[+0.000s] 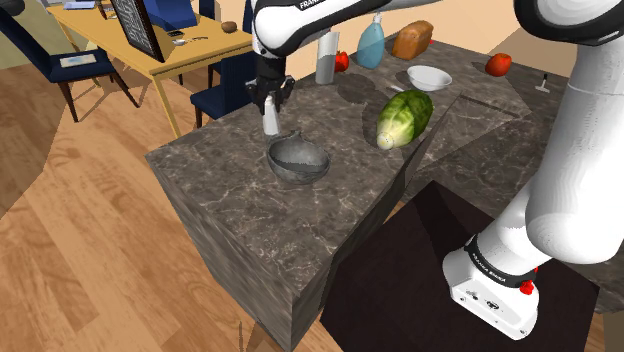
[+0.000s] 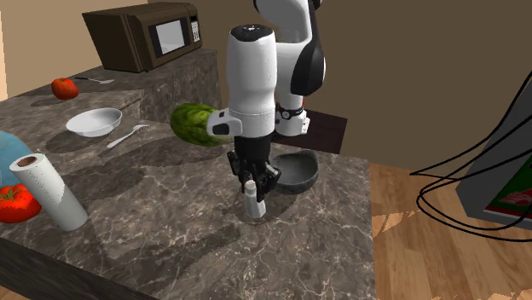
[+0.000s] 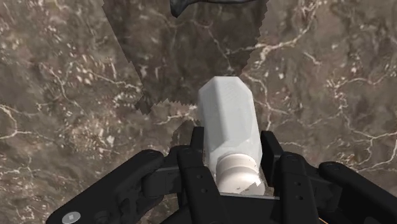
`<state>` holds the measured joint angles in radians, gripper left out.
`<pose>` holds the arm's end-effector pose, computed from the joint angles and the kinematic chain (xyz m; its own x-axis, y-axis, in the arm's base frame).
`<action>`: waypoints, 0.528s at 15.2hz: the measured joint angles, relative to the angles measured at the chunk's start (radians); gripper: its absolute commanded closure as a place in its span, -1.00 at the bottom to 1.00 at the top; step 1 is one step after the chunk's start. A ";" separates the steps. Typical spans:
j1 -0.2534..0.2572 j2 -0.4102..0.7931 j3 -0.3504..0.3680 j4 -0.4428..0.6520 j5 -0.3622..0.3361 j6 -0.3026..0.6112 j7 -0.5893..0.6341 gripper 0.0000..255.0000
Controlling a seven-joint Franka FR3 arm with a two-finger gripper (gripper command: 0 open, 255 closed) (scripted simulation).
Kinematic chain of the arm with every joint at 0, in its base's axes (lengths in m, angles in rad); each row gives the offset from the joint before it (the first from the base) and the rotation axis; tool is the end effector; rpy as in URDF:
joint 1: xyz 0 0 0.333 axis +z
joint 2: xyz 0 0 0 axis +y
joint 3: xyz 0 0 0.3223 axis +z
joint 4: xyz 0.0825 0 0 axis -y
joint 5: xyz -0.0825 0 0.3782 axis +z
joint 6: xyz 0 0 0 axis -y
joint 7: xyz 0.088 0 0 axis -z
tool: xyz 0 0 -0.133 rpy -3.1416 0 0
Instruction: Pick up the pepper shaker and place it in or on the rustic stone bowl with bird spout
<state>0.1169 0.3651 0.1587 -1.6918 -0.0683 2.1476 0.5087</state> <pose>0.6432 0.1676 0.3790 0.9737 -0.2110 0.0855 -0.2080 -0.9772 -0.0430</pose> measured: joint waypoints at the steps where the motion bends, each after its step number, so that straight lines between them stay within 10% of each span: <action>1: -0.001 -0.005 0.000 0.006 0.001 -0.011 -0.002 1.00; 8: -0.001 -0.026 0.003 0.071 0.007 -0.097 -0.006 1.00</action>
<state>0.1155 0.3390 0.1613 -1.6210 -0.0613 2.0510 0.5022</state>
